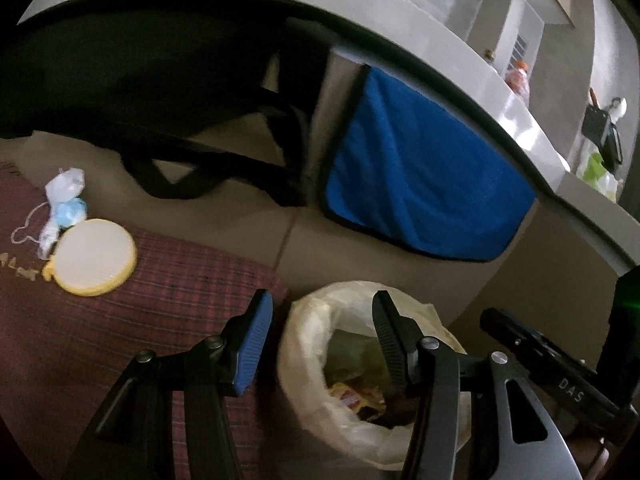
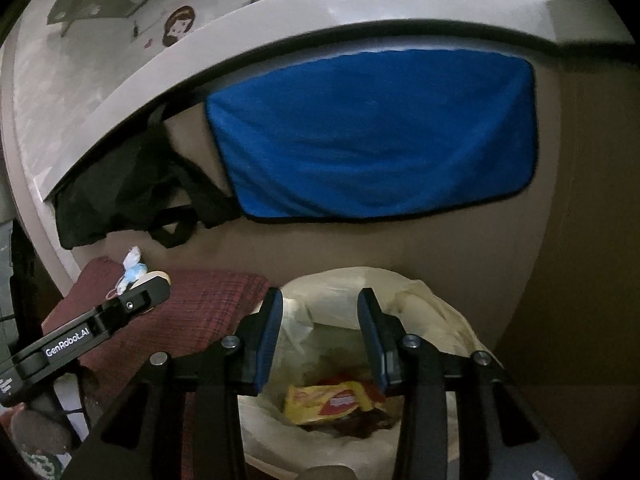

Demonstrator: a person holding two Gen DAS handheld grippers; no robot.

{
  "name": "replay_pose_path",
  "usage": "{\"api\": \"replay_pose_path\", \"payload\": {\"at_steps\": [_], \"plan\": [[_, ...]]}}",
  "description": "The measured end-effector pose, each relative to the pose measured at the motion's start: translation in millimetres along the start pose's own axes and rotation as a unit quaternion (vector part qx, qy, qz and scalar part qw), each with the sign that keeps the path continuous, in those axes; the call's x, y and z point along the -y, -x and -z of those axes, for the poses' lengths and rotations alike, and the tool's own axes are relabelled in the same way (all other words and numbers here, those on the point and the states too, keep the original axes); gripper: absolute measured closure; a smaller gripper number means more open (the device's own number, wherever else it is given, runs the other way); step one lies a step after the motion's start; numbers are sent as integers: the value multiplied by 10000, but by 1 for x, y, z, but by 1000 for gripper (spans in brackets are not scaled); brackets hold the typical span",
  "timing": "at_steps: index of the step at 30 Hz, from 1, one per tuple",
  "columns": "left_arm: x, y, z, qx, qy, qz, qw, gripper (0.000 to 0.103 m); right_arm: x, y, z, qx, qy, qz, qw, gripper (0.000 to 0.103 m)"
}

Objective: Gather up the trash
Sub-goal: 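Move both open grippers back from the bin to the bench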

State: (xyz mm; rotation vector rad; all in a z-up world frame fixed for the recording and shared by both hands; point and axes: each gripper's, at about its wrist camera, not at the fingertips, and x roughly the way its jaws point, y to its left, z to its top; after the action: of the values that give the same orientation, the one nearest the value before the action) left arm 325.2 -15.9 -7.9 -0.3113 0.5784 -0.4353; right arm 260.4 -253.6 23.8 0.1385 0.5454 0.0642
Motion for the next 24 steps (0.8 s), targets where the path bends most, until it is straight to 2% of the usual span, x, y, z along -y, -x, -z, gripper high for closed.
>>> {"api": "replay_pose_path", "payload": {"at_steps": [8,11,14,17,20,22,24], "plan": [[-59,34,-24,278,-95,-523,9982,50,-52,-11,-11,44,149,-239,9996,66],[-99,49,-39,397,-16,-762,9963,50,-77,-22,-13,-5,148,-392,9991,66],[-142,55,-52,406,168,-824,9956,50,-105,-37,-13,-143,251,-532,9982,66],[-204,46,-67,197,628,-742,9951,49,-133,-49,-11,-219,403,-617,9970,66],[-258,29,-76,-140,1166,-830,9896,48,-154,-63,-9,-264,487,-656,9963,66],[-277,19,-76,-282,1384,-834,9865,48,-163,-76,-9,-358,503,-686,9957,66],[-286,5,-77,-382,1400,-922,9851,48,-168,-89,-7,-474,516,-694,9951,66]]}}
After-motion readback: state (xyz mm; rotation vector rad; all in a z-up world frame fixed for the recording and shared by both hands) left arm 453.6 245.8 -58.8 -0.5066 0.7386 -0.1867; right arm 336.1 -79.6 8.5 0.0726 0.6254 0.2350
